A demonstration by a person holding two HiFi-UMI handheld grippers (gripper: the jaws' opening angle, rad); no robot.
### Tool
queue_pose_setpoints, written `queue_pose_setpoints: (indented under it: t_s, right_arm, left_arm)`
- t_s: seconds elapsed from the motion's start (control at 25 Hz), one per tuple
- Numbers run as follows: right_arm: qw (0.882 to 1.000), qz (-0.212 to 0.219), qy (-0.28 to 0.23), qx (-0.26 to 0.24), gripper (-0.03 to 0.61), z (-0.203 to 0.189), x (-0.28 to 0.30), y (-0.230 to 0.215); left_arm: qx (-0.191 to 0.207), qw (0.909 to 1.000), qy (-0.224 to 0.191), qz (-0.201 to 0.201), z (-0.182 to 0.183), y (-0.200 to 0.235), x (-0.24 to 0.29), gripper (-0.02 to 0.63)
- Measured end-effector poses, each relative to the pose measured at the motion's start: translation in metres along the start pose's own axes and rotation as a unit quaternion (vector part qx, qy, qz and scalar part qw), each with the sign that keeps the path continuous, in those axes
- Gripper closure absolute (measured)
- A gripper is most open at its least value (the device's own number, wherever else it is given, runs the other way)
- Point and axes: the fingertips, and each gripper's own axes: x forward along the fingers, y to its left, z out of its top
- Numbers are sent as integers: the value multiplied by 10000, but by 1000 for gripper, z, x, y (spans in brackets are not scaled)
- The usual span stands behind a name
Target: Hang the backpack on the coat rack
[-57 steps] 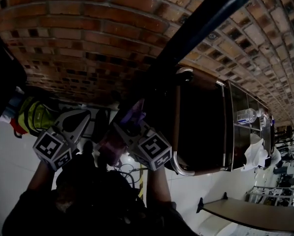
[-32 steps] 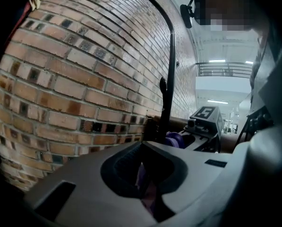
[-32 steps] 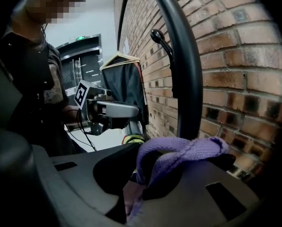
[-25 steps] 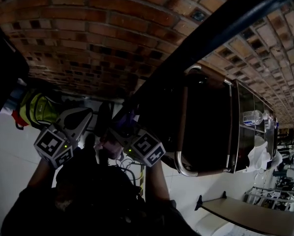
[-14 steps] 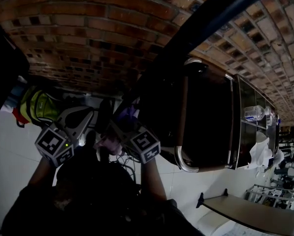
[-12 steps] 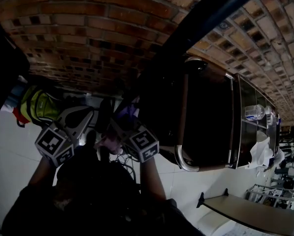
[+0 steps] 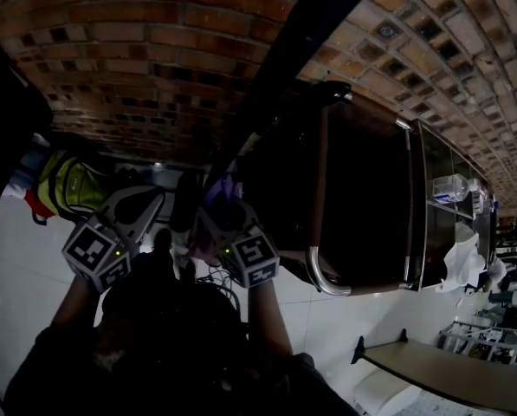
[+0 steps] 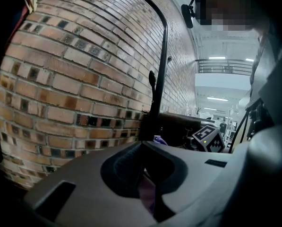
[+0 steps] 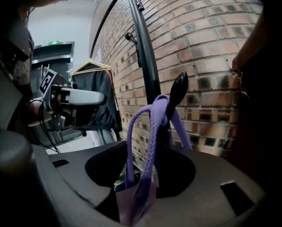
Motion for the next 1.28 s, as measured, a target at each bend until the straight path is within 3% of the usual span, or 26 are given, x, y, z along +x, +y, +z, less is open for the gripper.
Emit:
queue_pose_setpoints:
  t_s: [0.4,0.6,0.72,0.84,0.92,1.16,1.28]
  right_arm:
    - [9988,-402,-19,-275,397,-1,-47,-6]
    - [9967,-656,-446,-179,400,11,-77,-6]
    - [9942,-763,-755,-41,449,21,-92,-7]
    - [9938,-676,-880,-112,486,31,-101,1]
    - [9923,-648,-1034,-204,545,39,-105,7]
    - [9849,-364,-1672,-245,549,70,-126,23]
    - [9834,-260,-1715,-527,549,75,-133,28]
  left_arm:
    - [94,9999,-96,16,2,-24,-1,574]
    - [139,9996,-216,101,5,-36,-4,574]
    - [174,9993,-306,125,6,-45,-4,574]
    - [214,9989,-384,137,8,-56,-4,574]
    - [237,9987,-417,153,8,-62,-6,574]
    - [293,9980,-480,297,11,-77,-15,574]
    - [356,9975,-501,341,11,-86,-17,574]
